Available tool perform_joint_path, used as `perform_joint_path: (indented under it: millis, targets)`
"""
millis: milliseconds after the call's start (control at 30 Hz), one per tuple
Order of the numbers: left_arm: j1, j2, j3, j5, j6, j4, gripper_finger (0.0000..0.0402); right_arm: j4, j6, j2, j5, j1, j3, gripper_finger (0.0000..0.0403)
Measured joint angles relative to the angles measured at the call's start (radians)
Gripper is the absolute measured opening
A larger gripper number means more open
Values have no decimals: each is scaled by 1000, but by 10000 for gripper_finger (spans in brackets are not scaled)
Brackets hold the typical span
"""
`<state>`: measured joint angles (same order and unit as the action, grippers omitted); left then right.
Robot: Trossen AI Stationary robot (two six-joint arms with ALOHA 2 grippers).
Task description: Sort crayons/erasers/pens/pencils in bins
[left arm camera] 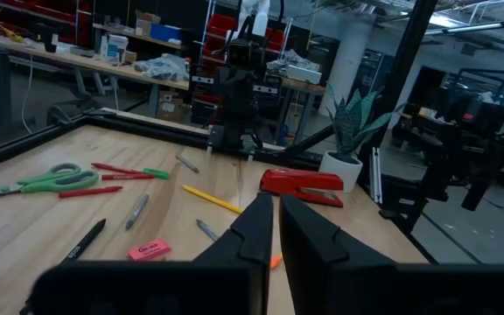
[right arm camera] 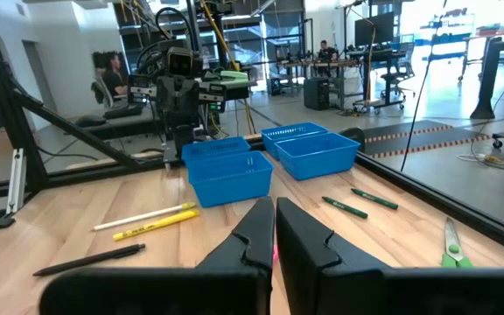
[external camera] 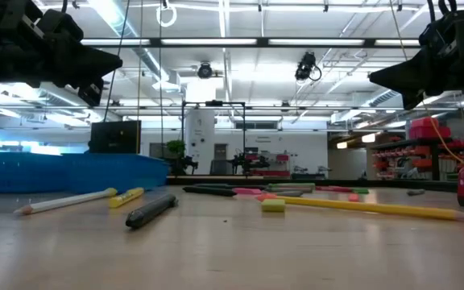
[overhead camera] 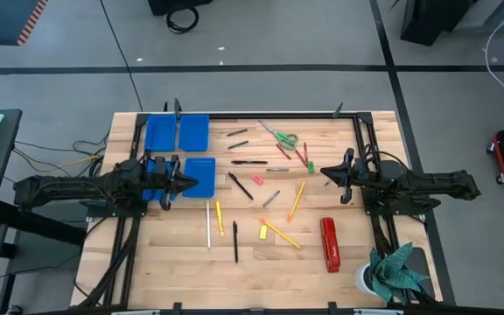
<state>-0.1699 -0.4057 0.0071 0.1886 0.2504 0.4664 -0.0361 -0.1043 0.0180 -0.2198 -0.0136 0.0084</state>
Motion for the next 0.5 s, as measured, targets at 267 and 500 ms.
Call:
perform_joint_path:
  millis: [267, 500]
  targets:
    - [0, 0, 0, 0, 0, 0, 38, 0, 0, 0, 0, 0, 0, 23]
    - [0, 0, 0, 0, 0, 0, 30, 0, 0, 0, 0, 0, 0, 23]
